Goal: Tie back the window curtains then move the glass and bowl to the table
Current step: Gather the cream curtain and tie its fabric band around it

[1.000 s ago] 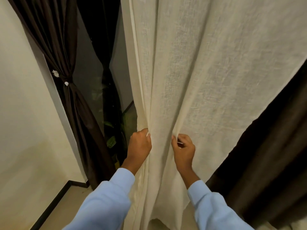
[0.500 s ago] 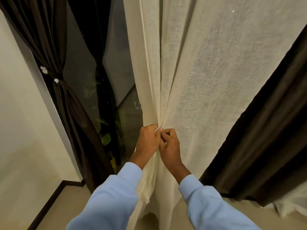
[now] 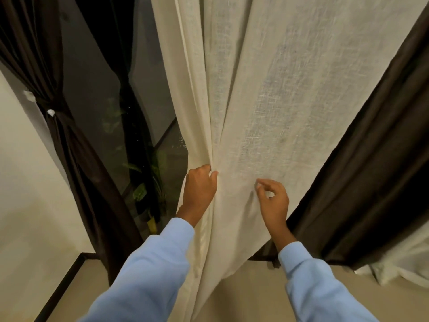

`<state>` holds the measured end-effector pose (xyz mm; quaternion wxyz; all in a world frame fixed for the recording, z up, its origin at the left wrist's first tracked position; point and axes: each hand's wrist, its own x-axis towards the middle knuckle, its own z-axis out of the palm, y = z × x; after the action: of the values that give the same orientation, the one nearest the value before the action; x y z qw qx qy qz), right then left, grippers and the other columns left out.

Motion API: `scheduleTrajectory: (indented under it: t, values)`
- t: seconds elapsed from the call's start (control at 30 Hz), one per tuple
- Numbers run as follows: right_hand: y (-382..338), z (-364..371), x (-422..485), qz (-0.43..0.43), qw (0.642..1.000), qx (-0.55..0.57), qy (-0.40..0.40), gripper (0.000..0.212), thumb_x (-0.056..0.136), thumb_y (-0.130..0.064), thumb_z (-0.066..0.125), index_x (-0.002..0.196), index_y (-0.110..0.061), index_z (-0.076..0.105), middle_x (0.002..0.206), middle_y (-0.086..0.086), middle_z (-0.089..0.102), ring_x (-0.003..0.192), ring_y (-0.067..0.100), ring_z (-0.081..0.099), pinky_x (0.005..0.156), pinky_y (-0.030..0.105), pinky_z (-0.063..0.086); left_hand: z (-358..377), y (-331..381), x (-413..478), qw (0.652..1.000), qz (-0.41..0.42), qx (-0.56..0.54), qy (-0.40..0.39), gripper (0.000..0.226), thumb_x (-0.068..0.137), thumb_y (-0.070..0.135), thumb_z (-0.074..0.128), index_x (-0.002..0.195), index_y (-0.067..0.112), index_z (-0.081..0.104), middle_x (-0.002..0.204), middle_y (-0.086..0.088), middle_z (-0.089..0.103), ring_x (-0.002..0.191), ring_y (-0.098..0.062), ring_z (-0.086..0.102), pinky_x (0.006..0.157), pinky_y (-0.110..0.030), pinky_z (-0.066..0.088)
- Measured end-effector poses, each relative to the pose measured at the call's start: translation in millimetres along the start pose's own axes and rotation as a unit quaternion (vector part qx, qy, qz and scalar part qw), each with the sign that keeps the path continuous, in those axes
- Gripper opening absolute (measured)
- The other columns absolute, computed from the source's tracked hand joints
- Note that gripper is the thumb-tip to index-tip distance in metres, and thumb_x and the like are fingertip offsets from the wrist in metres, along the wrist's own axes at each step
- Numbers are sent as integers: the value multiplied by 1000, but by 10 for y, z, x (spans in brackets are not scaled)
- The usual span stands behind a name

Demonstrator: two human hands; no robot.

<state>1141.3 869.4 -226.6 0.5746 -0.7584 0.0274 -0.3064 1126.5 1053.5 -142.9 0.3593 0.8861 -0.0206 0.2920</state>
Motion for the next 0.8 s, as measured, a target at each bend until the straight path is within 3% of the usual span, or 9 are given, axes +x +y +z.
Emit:
scheduleTrajectory:
  t: [0.07, 0.17, 0.27, 0.33, 0.4, 0.47, 0.53, 0.63, 0.8]
  values:
    - [61, -126, 142, 38, 999, -4, 24, 50, 83, -30, 78, 128, -22, 57, 132, -4, 49, 122, 20, 53, 105, 37, 46, 107, 71, 9, 1000, -11, -2, 1, 24, 92, 17, 58, 78, -2, 64, 75, -14, 66, 61, -17, 53, 64, -22, 40]
    - [89, -243, 376, 113, 992, -56, -2, 117, 63, -54, 87, 154, -23, 19, 161, 2, 13, 147, 25, 20, 115, 47, 26, 245, 192, -6, 1000, -19, 3, 10, 23, 90, 15, 59, 69, 6, 58, 69, -11, 63, 59, -19, 53, 62, -22, 39]
    - [133, -301, 606, 129, 988, -71, -49, 144, 49, -65, 87, 156, -30, -3, 164, -1, 1, 150, 24, 10, 118, 53, 18, 374, 333, -30, 1000, -14, 7, 25, 25, 88, 13, 61, 68, 16, 47, 62, 0, 50, 57, -18, 49, 60, -22, 37]
    - [204, -329, 766, 134, 989, -26, -60, 140, 46, -67, 87, 153, -38, 1, 158, -2, 28, 143, 19, 32, 118, 54, 24, 470, 430, -47, 999, -14, 8, 36, 25, 87, 13, 63, 68, 16, 48, 62, 4, 49, 57, -16, 49, 60, -23, 37]
    - [293, -349, 910, 138, 987, 36, -69, 109, 56, -59, 88, 144, -37, 29, 121, -10, 65, 113, 8, 61, 110, 52, 38, 561, 486, -47, 999, -23, 5, 44, 24, 85, 12, 64, 66, 15, 49, 61, 5, 50, 57, -17, 51, 58, -23, 38]
    - [341, -365, 986, 110, 990, 60, -66, 44, 75, -33, 85, 112, -33, 61, 87, -8, 73, 88, 10, 69, 97, 47, 52, 612, 526, -52, 998, -39, 4, 48, 19, 85, 12, 65, 69, 12, 55, 64, 4, 53, 59, -16, 53, 59, -23, 41]
    - [356, -365, 994, 85, 992, 71, -54, 20, 85, -15, 75, 91, -33, 70, 85, -4, 72, 85, 18, 69, 88, 42, 58, 643, 527, -61, 997, -49, 5, 52, 10, 83, 11, 66, 75, 7, 61, 69, 2, 58, 64, -17, 57, 62, -24, 44]
    - [438, -349, 1029, 82, 992, 96, -13, 27, 83, -19, 77, 105, -30, 66, 113, -1, 64, 99, 16, 62, 93, 42, 55, 665, 520, -92, 996, -65, 8, 59, 6, 81, 7, 67, 83, 3, 64, 78, -1, 64, 69, -15, 59, 65, -24, 48]
    - [491, -295, 1217, 157, 976, 111, -104, 116, 58, -49, 91, 151, -31, 24, 156, -1, 25, 137, 24, 37, 111, 48, 39, 589, 446, -116, 995, -85, 26, 55, 5, 81, 6, 67, 84, 5, 63, 79, 0, 62, 70, -12, 58, 64, -20, 45]
